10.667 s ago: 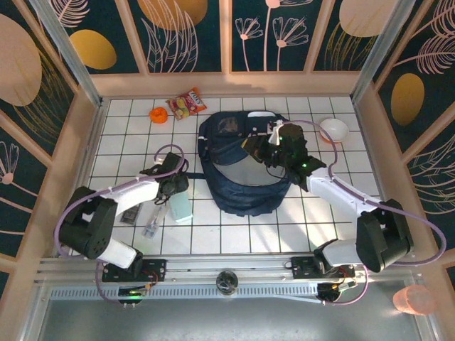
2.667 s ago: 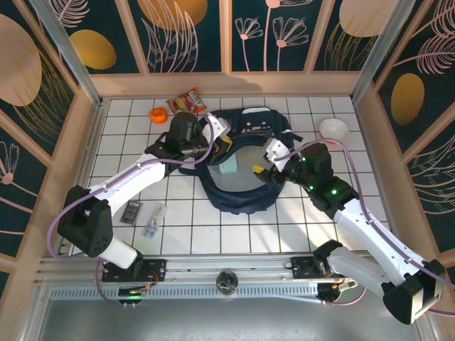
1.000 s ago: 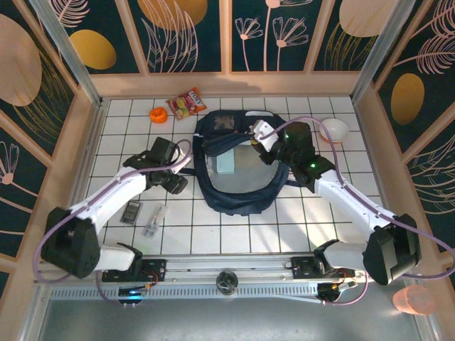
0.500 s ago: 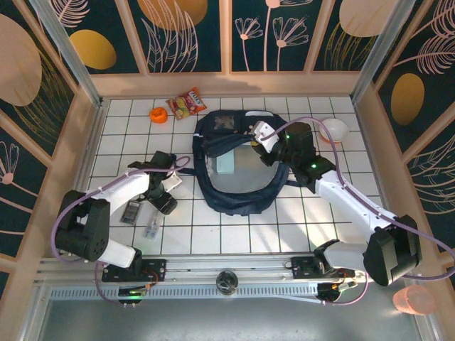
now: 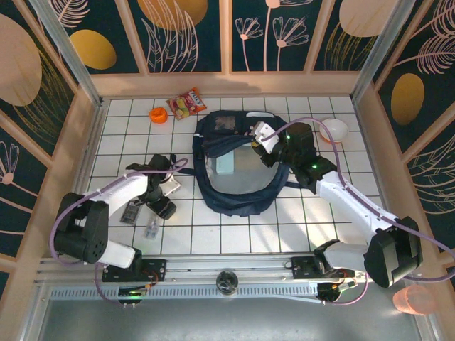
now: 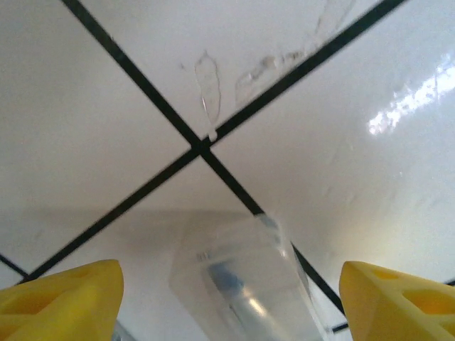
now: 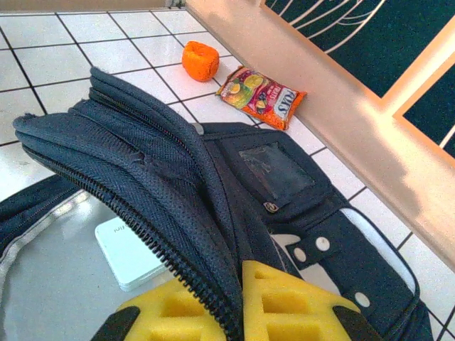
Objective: Pack the student bag
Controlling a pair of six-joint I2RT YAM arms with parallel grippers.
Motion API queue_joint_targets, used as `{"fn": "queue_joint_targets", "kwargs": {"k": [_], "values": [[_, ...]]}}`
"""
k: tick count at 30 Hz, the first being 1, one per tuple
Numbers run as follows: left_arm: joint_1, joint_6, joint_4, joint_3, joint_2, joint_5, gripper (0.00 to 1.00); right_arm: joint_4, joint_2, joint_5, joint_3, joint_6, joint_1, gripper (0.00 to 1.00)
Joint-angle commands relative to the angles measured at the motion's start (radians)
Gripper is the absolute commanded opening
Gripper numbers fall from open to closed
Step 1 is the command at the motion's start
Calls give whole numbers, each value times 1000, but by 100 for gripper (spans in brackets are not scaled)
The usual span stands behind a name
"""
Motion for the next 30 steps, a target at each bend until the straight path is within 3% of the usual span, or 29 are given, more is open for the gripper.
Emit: {"fn": "queue_joint_targets", "kwargs": {"k": [1, 10, 15, 21, 30], "values": [[0, -15, -78, -29, -45, 28, 79, 40, -52, -45, 3, 23, -1, 0], [0, -21, -91, -63, -20, -2, 79, 33, -70, -46, 1, 28, 0, 0], [0, -25, -33, -54, 16, -19, 58, 30, -80, -41, -4, 29, -1, 0], [0, -20, -5, -50, 52, -24, 63, 27, -85, -37, -5, 25, 0, 0], [0, 17, 28, -16, -3, 10, 44, 22, -99, -34, -2, 28, 0, 0]]}}
